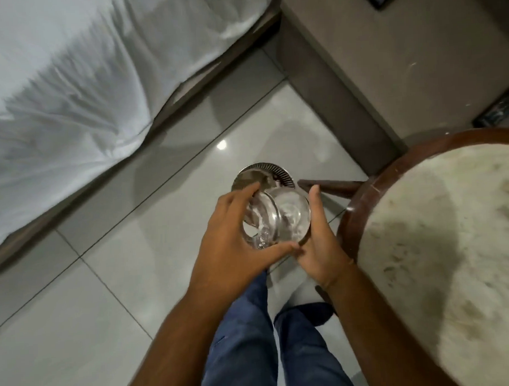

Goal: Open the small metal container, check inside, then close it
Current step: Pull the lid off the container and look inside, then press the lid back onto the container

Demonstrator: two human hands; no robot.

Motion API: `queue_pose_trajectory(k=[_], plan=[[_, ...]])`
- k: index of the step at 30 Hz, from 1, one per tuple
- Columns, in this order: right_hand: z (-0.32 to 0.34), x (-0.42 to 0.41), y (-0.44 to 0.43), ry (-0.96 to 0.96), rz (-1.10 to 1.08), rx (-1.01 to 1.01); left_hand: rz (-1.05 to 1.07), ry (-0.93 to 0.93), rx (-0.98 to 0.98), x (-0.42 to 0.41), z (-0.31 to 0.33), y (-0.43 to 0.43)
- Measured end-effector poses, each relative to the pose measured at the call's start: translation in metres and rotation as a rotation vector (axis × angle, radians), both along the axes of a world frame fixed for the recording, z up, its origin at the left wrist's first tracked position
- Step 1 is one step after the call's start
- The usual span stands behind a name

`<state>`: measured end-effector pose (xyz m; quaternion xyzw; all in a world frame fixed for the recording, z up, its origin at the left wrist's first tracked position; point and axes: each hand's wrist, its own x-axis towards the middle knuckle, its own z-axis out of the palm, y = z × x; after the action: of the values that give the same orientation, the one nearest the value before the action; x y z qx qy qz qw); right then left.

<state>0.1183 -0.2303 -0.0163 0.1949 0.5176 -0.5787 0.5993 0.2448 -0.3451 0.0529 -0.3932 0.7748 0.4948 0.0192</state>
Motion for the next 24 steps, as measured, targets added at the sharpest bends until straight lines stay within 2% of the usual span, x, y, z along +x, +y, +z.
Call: queue_pose_trajectory(k=[7,14,17,20,24], plan=[[0.051,-0.02,0.078,0.065,-0.234,-0.017,-0.322,0.07,0.062,-0.07,0.019,0.068],[0.079,-0.048,0.181,0.01,-0.424,0.036,-0.618,0.072,0.056,-0.131,0.028,0.157],[0.088,-0.062,0.231,0.113,-0.414,0.143,-0.7,0.066,0.086,-0.157,0.024,0.2],[0.094,-0.071,0.279,0.268,-0.367,0.368,-0.741,0.041,0.062,-0.182,0.007,0.246],[0.076,-0.069,0.339,0.371,-0.702,0.609,-0.848,-0.006,-0.162,-0.212,-0.026,0.301]])
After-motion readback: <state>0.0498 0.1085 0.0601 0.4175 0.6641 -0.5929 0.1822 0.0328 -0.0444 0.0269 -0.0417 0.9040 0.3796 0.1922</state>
